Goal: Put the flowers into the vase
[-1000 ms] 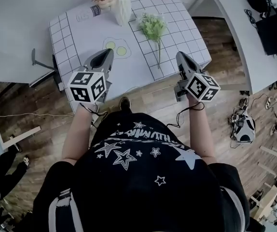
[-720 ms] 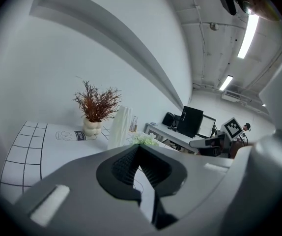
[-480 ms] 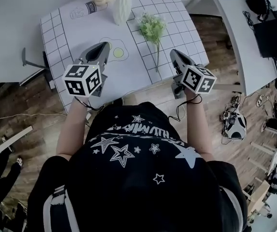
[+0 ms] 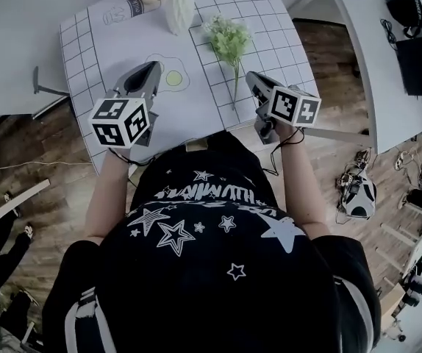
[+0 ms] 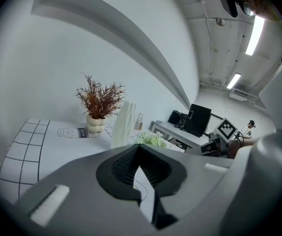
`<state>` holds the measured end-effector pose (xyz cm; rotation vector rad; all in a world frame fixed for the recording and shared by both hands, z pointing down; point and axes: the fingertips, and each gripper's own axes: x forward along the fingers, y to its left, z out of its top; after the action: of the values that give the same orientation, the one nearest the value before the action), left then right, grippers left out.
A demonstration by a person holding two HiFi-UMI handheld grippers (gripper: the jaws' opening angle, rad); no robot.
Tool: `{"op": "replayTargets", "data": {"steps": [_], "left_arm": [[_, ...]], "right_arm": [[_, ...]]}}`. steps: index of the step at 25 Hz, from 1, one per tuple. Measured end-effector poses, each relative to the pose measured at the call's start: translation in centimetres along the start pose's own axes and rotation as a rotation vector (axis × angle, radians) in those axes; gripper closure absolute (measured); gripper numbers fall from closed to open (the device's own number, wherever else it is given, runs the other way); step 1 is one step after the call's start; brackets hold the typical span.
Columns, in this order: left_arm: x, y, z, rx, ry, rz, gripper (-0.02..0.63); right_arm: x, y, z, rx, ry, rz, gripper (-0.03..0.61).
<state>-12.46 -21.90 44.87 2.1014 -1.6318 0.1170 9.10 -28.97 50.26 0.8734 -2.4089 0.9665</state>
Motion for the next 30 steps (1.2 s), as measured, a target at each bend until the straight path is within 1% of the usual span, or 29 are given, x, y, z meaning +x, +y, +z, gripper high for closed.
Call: {"op": "replayTargets", "data": {"steps": [3, 5, 6, 7, 9, 12, 17, 20, 25, 30], "left_arm": [[-0.3, -0.2, -0.1, -0.01, 0.001, 0.051, 0.604], [-0.5, 0.0, 0.1, -0.016, -0.006, 0.085, 0.604], [-0.5, 0.1, 0.2, -0.021, -0.011, 0.102, 0.604], [-0.5, 0.1, 0.3, -0.027, -0.015, 0.117, 0.604], [-0.7, 0.1, 0.3, -0.038, -0.023, 0.142, 0.604], [-0.7, 0.0, 0.0, -0.044, -0.024, 0.174, 0.604], [-0.6, -0.6, 0.0, -0.04, -0.027, 0.214, 0.604], [-0.8, -0.9, 0.0, -0.025, -0.021, 0.245, 0.604], [-1.4, -1.6, -0.1, -0.07, -0.034, 0.289, 0.604], [-1.2, -2.0, -0.4, -0.074, -0.026, 0.32, 0.604]], "right_arm": [[2.0, -0.7, -1.1, 0.007, 0.137, 0.046, 0.565], [3.1, -1.2, -1.4, 0.015, 0.187, 0.062, 0.563], [3.5, -1.5, -1.5, 0.018, 0.207, 0.069, 0.549], [3.9, -1.7, -1.6, 0.019, 0.229, 0.077, 0.497], [4.4, -2.0, -1.9, 0.011, 0.268, 0.09, 0.486], [5.2, -2.8, -1.9, 0.006, 0.297, 0.098, 0.483], [6.5, -3.4, -1.8, 0.095, 0.321, 0.146, 0.472], [7.5, -3.4, -2.5, 0.104, 0.36, 0.169, 0.464], [8.7, -3.8, -3.0, 0.123, 0.42, 0.193, 0.461], [9.4, -3.8, -2.8, 0.142, 0.445, 0.229, 0.463]]}}
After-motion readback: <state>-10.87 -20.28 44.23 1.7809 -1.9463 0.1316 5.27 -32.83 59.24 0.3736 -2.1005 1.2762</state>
